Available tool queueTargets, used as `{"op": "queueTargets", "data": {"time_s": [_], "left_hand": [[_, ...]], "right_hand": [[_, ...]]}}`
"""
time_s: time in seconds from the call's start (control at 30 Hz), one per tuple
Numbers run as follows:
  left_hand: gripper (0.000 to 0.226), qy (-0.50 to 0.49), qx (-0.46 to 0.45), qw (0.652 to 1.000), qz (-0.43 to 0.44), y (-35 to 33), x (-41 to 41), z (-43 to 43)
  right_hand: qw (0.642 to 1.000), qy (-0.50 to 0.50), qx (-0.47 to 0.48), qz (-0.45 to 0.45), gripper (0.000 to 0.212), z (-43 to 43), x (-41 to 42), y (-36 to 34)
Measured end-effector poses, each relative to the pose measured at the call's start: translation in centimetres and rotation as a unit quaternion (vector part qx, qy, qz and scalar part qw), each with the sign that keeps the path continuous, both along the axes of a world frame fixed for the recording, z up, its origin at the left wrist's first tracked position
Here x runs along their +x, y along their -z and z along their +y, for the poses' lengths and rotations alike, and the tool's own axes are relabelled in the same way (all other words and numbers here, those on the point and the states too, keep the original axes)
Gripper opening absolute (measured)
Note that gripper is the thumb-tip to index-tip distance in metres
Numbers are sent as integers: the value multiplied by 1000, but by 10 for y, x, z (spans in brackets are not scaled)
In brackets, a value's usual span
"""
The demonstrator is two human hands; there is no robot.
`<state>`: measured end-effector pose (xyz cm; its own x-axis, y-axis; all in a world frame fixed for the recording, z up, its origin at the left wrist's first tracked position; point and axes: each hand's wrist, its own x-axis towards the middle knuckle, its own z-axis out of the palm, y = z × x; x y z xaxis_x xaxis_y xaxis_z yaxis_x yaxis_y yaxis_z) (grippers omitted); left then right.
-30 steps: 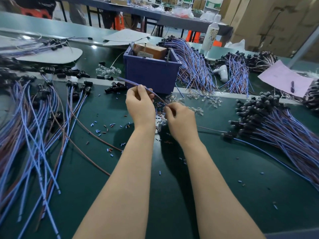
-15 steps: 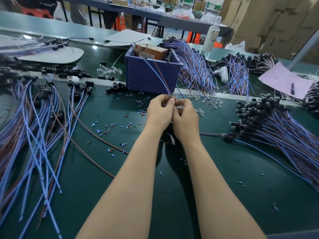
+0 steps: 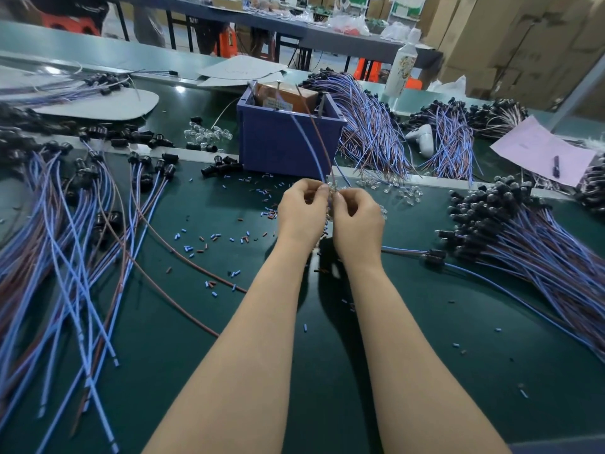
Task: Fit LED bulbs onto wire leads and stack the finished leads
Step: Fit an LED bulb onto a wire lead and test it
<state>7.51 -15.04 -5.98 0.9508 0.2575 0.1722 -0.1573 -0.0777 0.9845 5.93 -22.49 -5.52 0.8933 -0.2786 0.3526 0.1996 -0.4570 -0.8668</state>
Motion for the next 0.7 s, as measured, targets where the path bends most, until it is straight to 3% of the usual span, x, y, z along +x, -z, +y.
{"op": "queueTargets", "data": {"time_s": [0.13, 0.2, 0.33, 0.47, 0.7], "left_hand": [[9, -50, -48, 998, -15, -2, -1, 1], [9, -78, -59, 995, -24, -2, -1, 2], [11, -91, -41, 994, -33, -1, 0, 6], [14, -70, -10, 997, -26, 1, 2, 7], [16, -67, -7, 998, -10, 2, 2, 7]], "right_hand": [[984, 23, 176, 10, 9, -3, 4, -1], [980, 25, 199, 12, 10, -5, 4, -1], [994, -5, 106, 33, 27, -1, 3, 1], [999, -36, -14, 31, 30, 2, -1, 1], [997, -50, -39, 39, 31, 4, -4, -1]]}}
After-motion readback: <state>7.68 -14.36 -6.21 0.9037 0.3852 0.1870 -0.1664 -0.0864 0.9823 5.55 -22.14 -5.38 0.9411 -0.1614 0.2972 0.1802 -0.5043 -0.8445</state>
